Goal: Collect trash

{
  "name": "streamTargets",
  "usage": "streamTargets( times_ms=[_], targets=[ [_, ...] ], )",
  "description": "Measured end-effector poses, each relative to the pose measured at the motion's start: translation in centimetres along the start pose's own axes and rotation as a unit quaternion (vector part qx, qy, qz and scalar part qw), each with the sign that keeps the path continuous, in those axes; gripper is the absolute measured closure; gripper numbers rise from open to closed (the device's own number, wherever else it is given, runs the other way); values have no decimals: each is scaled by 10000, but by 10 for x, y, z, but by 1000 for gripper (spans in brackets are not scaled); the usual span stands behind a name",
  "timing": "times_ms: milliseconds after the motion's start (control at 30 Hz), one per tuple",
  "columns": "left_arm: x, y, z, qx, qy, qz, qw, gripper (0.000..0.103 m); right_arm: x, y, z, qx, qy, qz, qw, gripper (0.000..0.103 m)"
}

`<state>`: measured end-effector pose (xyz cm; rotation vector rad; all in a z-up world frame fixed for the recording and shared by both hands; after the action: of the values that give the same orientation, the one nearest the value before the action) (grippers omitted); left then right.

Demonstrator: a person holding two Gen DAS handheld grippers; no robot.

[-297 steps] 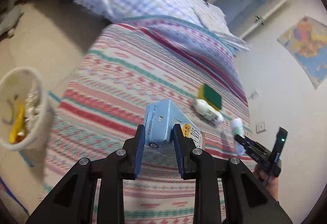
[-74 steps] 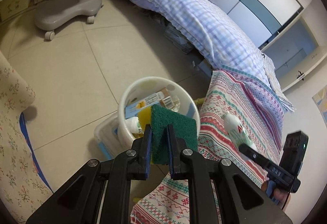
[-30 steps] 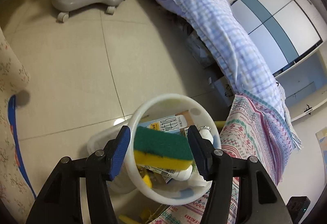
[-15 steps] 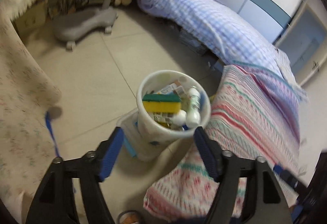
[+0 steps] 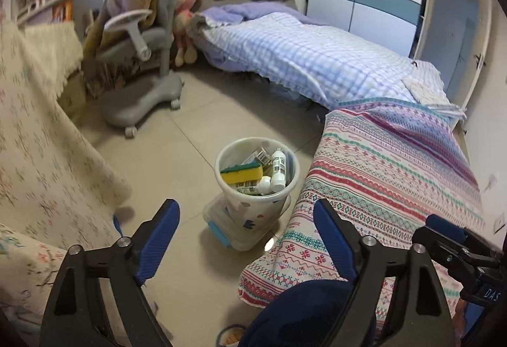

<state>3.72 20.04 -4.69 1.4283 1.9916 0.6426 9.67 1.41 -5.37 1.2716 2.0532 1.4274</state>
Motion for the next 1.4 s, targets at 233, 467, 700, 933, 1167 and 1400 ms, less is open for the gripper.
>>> streamTargets(
  times_ms=[233,467,700,933,1167,1400],
  targets=[
    [-15,-4,-10,-63,207,201,9996,14,-9,-5,-14,-31,-210,21,9998,12],
    [-20,-8,-12,-28,392,220,9990,14,-11,-10,-15,6,-308,44,9995,10],
    [-24,-12,-12,19,501,270,9984,14,-8,-11,-12,48,-372,-33,9993,8],
    [-25,-12,-10,54,501,257,9984,14,-11,-11,-10,91,-492,-96,9987,8],
    [-27,-13,-9,56,483,269,9985,14,-11,-11,-9,85,-467,-86,9988,8],
    [-30,-15,-9,77,473,257,9985,14,-7,-11,-7,92,-444,-95,9989,7]
  ],
)
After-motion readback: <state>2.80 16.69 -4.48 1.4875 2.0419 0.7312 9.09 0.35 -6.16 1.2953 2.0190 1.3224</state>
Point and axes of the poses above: each gripper's, at about its wrist camera, not at the fingertips, and z roughly the way its jaws point, x to its left, y to its top, the point moved 10 cm from there along z, roughly the way its jaws point, and after that the axes turned 14 degrees about -z, right-handed, at the moved point
